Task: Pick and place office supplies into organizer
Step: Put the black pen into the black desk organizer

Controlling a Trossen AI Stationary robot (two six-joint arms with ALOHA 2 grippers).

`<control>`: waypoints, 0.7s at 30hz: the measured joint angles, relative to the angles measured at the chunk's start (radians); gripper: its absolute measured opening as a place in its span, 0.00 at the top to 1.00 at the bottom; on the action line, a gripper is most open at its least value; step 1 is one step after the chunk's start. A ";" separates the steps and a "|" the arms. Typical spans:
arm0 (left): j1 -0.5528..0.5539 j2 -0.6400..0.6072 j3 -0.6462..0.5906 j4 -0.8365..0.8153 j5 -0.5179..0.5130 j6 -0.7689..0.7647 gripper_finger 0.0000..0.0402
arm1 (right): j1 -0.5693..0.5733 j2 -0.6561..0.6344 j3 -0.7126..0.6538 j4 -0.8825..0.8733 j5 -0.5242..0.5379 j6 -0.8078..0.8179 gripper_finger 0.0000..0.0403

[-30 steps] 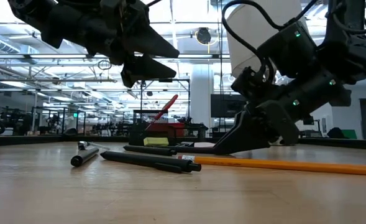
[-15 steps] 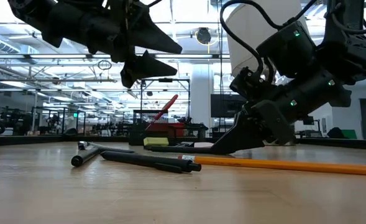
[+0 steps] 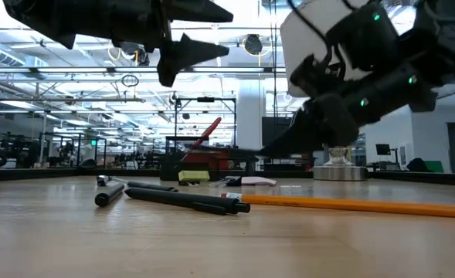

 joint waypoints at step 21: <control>-0.065 -0.216 -0.486 0.735 -0.231 0.297 0.59 | 0.106 -0.281 -0.142 0.112 0.182 -0.039 0.94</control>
